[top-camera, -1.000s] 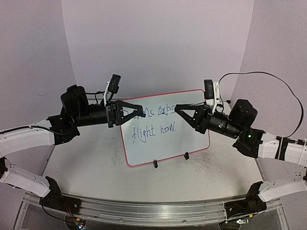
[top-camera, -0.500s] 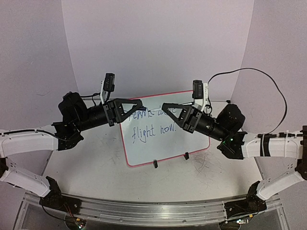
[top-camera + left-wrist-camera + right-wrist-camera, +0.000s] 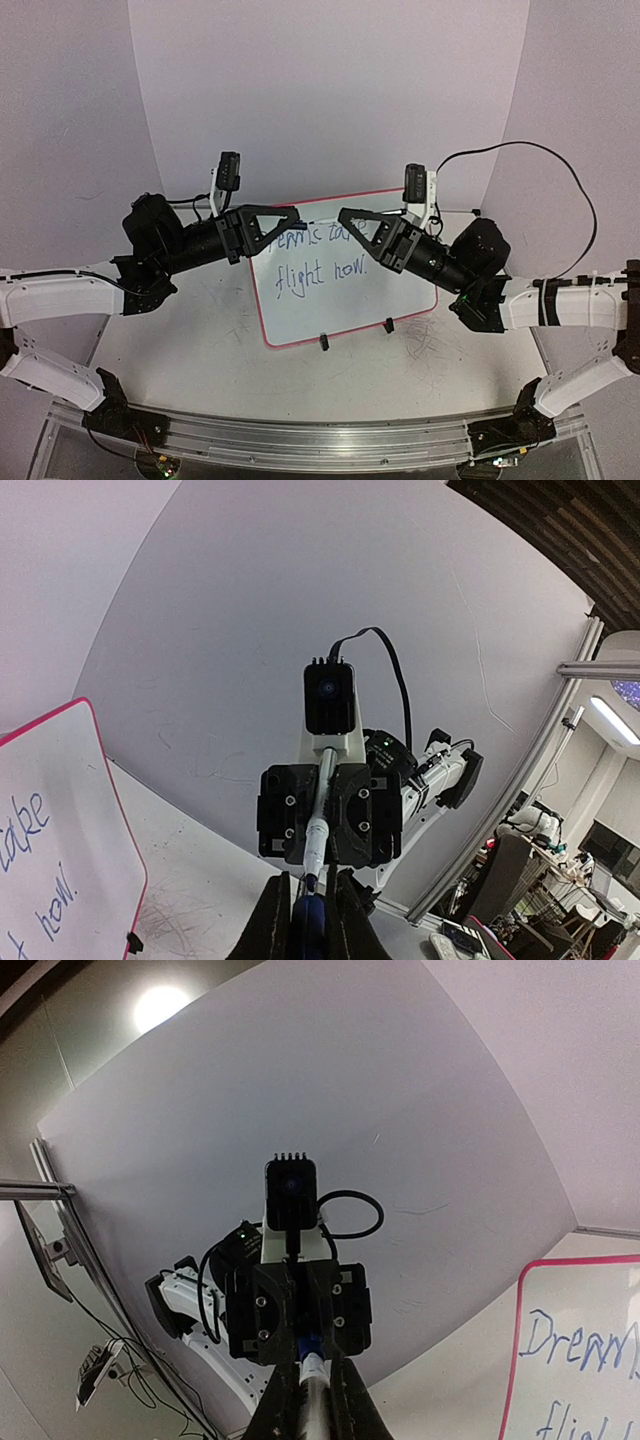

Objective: Write a sentence on the whiteboard
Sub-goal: Insert the whiteboard marker without the cap into the center of the board.

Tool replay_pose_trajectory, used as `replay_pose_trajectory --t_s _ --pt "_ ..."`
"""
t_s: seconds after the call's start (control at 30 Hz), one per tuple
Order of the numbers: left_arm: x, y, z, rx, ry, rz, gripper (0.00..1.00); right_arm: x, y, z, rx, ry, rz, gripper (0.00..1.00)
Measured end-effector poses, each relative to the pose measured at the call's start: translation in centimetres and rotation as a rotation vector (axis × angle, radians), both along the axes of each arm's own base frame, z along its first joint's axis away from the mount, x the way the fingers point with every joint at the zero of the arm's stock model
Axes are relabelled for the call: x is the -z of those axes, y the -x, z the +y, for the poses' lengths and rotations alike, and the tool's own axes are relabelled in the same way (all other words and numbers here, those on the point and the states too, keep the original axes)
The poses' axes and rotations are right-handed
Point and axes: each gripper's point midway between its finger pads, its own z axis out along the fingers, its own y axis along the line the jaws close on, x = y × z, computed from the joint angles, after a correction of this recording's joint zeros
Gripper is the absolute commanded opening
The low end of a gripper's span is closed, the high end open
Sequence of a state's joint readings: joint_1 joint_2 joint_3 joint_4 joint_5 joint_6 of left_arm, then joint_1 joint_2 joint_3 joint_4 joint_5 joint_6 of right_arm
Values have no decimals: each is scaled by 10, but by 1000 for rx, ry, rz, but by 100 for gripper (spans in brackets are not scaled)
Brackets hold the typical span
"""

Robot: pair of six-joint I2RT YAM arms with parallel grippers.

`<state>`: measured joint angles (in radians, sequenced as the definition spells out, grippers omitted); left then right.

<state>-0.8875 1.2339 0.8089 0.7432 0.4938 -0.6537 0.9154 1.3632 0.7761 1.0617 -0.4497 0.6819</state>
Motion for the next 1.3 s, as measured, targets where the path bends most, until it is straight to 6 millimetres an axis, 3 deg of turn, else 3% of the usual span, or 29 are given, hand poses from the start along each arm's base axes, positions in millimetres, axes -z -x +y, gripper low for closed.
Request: replay_pose_trajectory --t_s 0.77,1.3 --pt "4 1 -4 8 -7 4 0 -1 0 1 6 -9 5 0" --pt "-7 3 2 -12 21 -9 0 4 1 6 -7 -8 16 0"
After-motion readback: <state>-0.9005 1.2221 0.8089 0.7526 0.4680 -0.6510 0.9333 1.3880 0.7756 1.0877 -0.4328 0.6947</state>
